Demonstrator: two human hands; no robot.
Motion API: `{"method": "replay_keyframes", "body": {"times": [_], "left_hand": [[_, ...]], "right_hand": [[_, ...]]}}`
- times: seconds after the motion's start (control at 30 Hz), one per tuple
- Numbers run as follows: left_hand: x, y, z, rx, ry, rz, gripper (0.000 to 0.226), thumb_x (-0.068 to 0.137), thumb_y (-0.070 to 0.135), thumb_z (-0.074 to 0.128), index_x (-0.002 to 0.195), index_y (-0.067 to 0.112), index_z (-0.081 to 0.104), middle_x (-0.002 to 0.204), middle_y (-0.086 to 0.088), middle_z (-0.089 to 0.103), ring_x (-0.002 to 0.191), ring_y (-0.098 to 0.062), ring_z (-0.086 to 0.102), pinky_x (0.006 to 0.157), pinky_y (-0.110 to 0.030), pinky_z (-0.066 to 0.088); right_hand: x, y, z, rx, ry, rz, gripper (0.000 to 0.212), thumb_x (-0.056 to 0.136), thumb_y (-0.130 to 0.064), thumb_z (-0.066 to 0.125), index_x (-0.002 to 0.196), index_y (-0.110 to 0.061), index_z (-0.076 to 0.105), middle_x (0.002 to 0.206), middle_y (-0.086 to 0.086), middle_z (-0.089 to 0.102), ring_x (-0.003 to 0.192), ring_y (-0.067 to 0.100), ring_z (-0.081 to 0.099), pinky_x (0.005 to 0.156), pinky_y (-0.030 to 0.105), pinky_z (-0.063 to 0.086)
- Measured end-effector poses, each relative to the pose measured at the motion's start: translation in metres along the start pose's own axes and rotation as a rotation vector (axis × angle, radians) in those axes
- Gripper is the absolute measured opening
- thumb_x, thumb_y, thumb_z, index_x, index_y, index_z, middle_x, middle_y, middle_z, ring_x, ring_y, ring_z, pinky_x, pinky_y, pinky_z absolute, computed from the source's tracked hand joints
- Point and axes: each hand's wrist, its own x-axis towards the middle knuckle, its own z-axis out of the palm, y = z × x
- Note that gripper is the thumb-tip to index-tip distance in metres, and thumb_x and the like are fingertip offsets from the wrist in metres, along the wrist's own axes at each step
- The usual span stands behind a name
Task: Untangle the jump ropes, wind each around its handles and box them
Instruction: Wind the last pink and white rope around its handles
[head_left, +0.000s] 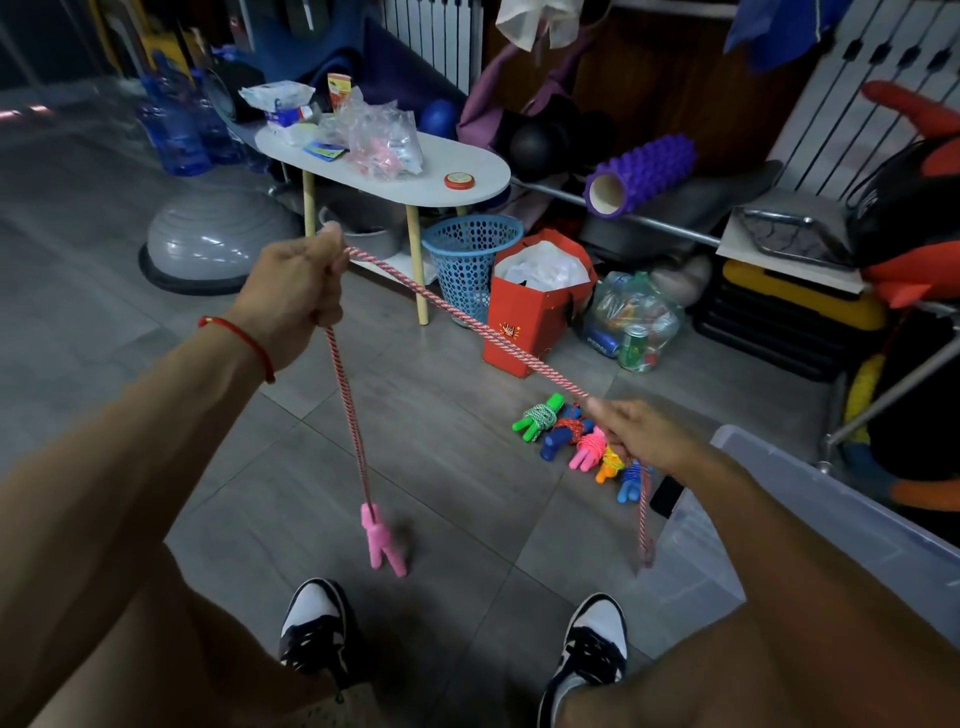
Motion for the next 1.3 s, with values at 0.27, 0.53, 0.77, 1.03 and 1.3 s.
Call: {"method": "replay_keyframes", "body": {"times": [0.27,0.53,0.77,1.03,1.3], "left_hand": [[0.007,-0.013,0.018,0.012,0.080,-0.136,0.042,0.105,0.038,0.041,0.068,0.021,0.044,0.050,0.008,0.025,0.044,-0.011,0.019,0.045,-0.025,0.023],[-0.034,-0.081,0.076,0.282,0.129,-0.283,0.044,0.107,0.039,0.041,0.074,0.014,0.056,0.062,-0.006,0.065,0.046,-0.017,0.033,0.041,-0.020,0.025],[-0.072,-0.127,0.126,0.408,-0.163,-0.135,0.054,0.105,0.047,0.038,0.090,0.004,0.067,0.080,-0.002,0.074,0.049,-0.004,0.053,0.053,-0.028,0.043],[-0.070,-0.113,0.121,0.304,-0.308,-0.138,0.048,0.104,0.049,0.040,0.071,0.015,0.050,0.059,-0.006,0.052,0.038,-0.008,0.030,0.040,-0.019,0.024],[-0.069,-0.110,0.118,0.494,-0.405,-0.042,0.035,0.096,0.039,0.064,0.078,0.010,0.056,0.060,0.007,0.047,0.055,-0.008,0.042,0.053,-0.023,0.037]], "right_hand": [[-0.005,0.072,0.022,-0.435,0.100,0.060,0.033,0.107,-0.026,0.043,0.077,-0.035,0.050,0.078,-0.012,0.056,0.076,0.013,0.057,0.067,0.012,0.042],[-0.007,0.007,0.047,-0.495,-0.051,-0.114,0.028,0.107,-0.040,0.036,0.095,-0.023,0.056,0.102,0.008,0.066,0.098,0.028,0.061,0.095,0.041,0.045],[-0.012,-0.052,0.060,-0.505,-0.169,-0.301,0.039,0.107,-0.039,0.038,0.069,-0.032,0.043,0.070,-0.012,0.047,0.068,0.005,0.047,0.066,0.031,0.035],[-0.009,-0.040,0.054,-0.357,-0.200,-0.286,0.041,0.105,-0.048,0.040,0.071,-0.029,0.053,0.066,-0.011,0.053,0.062,0.004,0.051,0.070,0.040,0.046],[-0.007,-0.022,0.060,-0.231,-0.212,-0.290,0.044,0.099,-0.056,0.044,0.067,-0.027,0.054,0.061,-0.008,0.052,0.059,0.009,0.050,0.067,0.046,0.048]]}}
